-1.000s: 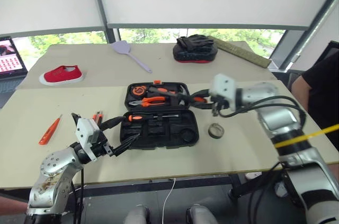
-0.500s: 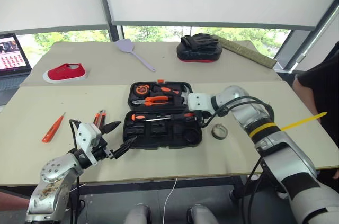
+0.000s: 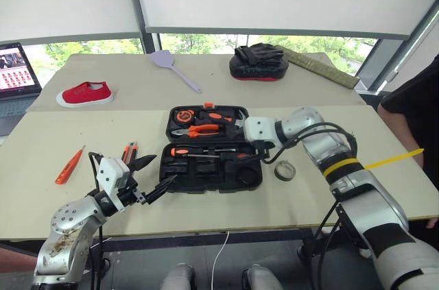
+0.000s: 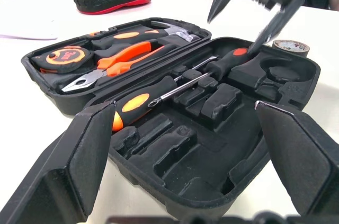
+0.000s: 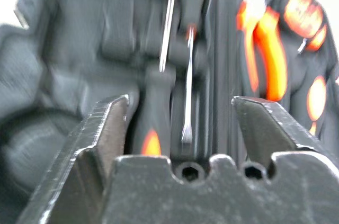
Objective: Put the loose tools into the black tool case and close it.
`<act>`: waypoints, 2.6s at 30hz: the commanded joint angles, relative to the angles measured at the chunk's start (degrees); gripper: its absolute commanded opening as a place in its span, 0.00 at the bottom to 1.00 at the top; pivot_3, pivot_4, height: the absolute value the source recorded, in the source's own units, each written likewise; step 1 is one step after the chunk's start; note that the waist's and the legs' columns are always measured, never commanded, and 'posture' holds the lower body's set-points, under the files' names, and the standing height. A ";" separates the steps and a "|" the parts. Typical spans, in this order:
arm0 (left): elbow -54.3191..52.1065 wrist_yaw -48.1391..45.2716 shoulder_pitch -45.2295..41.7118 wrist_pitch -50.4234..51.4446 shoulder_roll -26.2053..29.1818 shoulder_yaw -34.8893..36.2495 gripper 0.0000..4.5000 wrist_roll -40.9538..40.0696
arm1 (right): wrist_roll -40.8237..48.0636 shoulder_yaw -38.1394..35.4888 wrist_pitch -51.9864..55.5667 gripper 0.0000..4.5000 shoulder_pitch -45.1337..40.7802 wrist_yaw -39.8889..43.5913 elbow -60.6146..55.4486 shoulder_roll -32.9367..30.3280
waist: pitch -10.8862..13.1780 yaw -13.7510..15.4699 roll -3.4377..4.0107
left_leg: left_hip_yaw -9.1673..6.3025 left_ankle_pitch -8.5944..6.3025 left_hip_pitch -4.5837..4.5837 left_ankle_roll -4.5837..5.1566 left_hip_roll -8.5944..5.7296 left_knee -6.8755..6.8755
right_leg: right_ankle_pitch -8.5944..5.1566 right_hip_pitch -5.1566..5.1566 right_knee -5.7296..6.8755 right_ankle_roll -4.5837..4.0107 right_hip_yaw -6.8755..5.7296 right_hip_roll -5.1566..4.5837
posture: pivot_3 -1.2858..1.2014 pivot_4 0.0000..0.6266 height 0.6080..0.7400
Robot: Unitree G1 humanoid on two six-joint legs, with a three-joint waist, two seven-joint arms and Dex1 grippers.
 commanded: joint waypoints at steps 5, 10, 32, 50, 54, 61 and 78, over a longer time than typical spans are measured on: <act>0.99 0.92 -1.45 -1.87 0.12 0.58 1.00 1.00 | 5.25 -7.45 2.56 0.48 1.33 -6.33 4.91 6.69 | 0.00 -0.21 0.00 | 0.03 -0.01 0.23 -0.01 0.06 -0.06 | 0.01 0.12 0.04 -0.06 -0.01 0.02 | 0.52 0.24 1.00; -0.16 2.03 -0.97 -0.82 0.11 0.01 1.00 1.60 | -0.03 -4.70 2.04 0.10 3.18 -11.04 10.89 9.71 | 0.01 -0.02 0.00 | 0.13 0.00 0.17 -0.01 -0.03 -0.06 | 0.01 0.07 0.03 -0.04 0.01 -0.10 | 0.52 0.24 1.00; -4.70 7.23 5.09 -3.14 -2.01 9.94 1.00 -2.34 | 8.26 -11.68 2.01 0.25 9.10 -7.55 -0.48 9.56 | -0.14 -1.24 -0.13 | 0.15 -0.04 0.45 -0.18 0.08 -0.13 | 0.03 0.21 0.11 -0.12 0.05 -0.07 | 0.52 0.24 1.00; 4.23 17.74 30.20 7.55 -3.74 39.67 1.00 -12.20 | 27.71 -22.33 1.52 0.99 49.31 -2.07 -40.76 -1.68 | -0.04 -0.16 -0.65 | 0.13 -0.69 0.67 -0.71 0.13 -0.30 | -0.73 0.08 -0.16 -0.02 -0.04 -0.42 | 0.52 0.24 1.00; 2.05 22.96 27.28 17.58 0.87 41.55 1.00 -17.20 | 28.38 -22.14 2.55 1.00 50.38 -4.81 -44.57 -1.16 | 0.01 0.33 -0.71 | -0.10 -0.72 0.66 -0.75 0.17 -0.30 | -0.73 0.03 -0.15 -0.01 -0.10 -0.59 | 0.52 0.24 1.00; 6.74 28.43 13.76 37.19 19.08 33.59 1.00 -16.43 | 29.20 -20.56 5.79 1.00 43.96 -8.34 -46.33 0.02 | 0.09 0.68 -0.68 | -0.04 -0.71 0.66 -0.77 0.19 -0.30 | -0.64 -0.02 -0.11 -0.09 -0.20 -0.56 | 0.52 0.24 1.00; 52.60 15.61 -35.55 38.45 26.45 -6.82 0.84 8.77 | 27.07 -18.20 4.94 1.00 39.26 -8.88 -44.50 0.37 | 0.20 0.49 -0.83 | 0.47 -0.53 0.52 -0.51 0.14 -0.63 | -0.45 0.03 -0.04 -0.12 -0.25 -0.16 | 0.52 0.24 1.00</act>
